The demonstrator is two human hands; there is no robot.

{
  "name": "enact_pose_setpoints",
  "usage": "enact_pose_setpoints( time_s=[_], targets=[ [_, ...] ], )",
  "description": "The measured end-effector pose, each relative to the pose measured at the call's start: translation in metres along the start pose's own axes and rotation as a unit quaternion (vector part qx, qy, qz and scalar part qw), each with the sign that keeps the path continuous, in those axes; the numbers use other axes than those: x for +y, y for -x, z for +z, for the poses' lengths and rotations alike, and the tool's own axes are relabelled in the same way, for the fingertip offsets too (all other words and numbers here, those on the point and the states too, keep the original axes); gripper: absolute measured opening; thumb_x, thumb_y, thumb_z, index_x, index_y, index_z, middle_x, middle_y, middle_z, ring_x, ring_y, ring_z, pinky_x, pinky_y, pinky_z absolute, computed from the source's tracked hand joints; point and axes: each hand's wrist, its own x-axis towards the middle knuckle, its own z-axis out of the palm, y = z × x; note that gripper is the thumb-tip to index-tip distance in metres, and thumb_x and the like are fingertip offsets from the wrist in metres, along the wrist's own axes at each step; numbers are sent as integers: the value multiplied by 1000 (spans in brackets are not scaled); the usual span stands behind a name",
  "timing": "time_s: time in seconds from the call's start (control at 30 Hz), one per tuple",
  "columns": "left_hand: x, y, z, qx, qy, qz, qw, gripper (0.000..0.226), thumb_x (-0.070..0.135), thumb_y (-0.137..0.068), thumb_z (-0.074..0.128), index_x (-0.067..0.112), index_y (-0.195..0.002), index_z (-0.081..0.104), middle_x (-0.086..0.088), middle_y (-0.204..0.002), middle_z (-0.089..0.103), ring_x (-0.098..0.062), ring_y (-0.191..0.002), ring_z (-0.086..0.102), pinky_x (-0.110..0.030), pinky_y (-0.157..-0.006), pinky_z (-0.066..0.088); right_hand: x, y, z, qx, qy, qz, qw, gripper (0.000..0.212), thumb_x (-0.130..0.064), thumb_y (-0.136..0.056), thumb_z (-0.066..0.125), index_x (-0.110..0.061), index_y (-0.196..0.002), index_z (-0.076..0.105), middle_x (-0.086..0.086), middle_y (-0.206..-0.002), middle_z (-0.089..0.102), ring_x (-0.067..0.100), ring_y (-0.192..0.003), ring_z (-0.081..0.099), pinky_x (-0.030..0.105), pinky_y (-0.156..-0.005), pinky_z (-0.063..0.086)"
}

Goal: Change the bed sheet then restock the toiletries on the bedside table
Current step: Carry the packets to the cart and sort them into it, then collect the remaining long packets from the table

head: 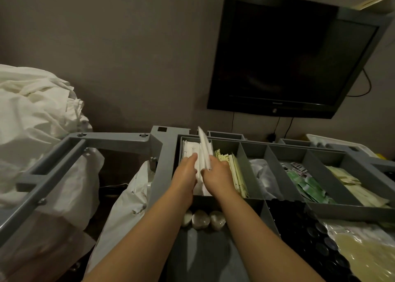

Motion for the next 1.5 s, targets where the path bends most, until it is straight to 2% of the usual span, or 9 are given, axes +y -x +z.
enact_pose_setpoints(
  time_s=[0.13,0.2,0.4,0.57,0.77,0.9,1.0,1.17,1.5],
  targets=[
    [-1,-2,-8,8,-44,7,999,32,31,-101,39,17,-128,48,0,-111,54,-16,-100,52,-30,-90,42,-8,-20,17,-41,124,65,989,52,-29,-94,52,-13,-140,34,8,-138,36,26,-119,46,35,-94,43],
    [-1,-6,-14,23,-56,1,998,38,32,-101,40,13,-133,47,-3,-128,54,-19,-115,51,-30,-92,40,-11,-23,24,-115,208,81,968,53,-30,-88,61,-12,-134,42,9,-132,45,27,-116,48,38,-98,44],
    [-2,-9,-23,43,-142,26,989,26,22,-97,49,16,-120,57,-5,-125,54,-23,-119,48,-37,-97,38,-10,-19,19,-179,292,71,937,41,-26,-89,57,-10,-127,53,11,-113,51,23,-92,50,32,-79,42],
    [10,14,-58,113,-188,161,962,23,11,-95,49,16,-116,59,-1,-106,61,-11,-91,57,-17,-72,48,-45,8,23,-89,281,-124,948,42,-26,-93,48,-20,-134,43,9,-133,45,30,-120,42,38,-97,38],
    [46,93,-217,353,-302,217,858,33,9,-89,52,12,-121,59,-7,-123,57,-23,-116,52,-29,-99,38,-162,87,114,-188,168,-308,917,50,-25,-95,42,-19,-143,29,10,-128,55,32,-116,51,42,-97,42],
    [54,197,-361,520,-408,153,735,38,16,-91,49,13,-128,55,-8,-142,39,-26,-130,35,-31,-107,28,-246,187,206,-240,139,-438,855,45,-24,-94,43,-18,-139,40,8,-140,42,29,-120,46,39,-99,41],
    [32,286,-463,541,-488,3,685,45,30,-96,43,21,-140,42,-3,-151,28,-26,-138,22,-38,-111,26,-312,280,274,-283,104,-516,802,43,-25,-95,44,-18,-137,42,8,-144,32,31,-121,43,40,-98,40],
    [-4,407,-582,505,-491,-220,675,42,38,-95,39,27,-134,46,-4,-137,43,-27,-125,39,-42,-103,37,-397,413,364,-361,77,-600,710,44,-31,-96,45,-25,-140,39,4,-154,18,31,-137,25,43,-110,31],
    [66,405,-754,567,-452,-134,676,53,33,-96,44,19,-145,29,-5,-144,36,-25,-133,31,-41,-108,33,-412,450,545,-458,196,-528,688,47,-31,-97,45,-25,-142,35,1,-151,27,25,-135,30,42,-110,31]
  ],
)
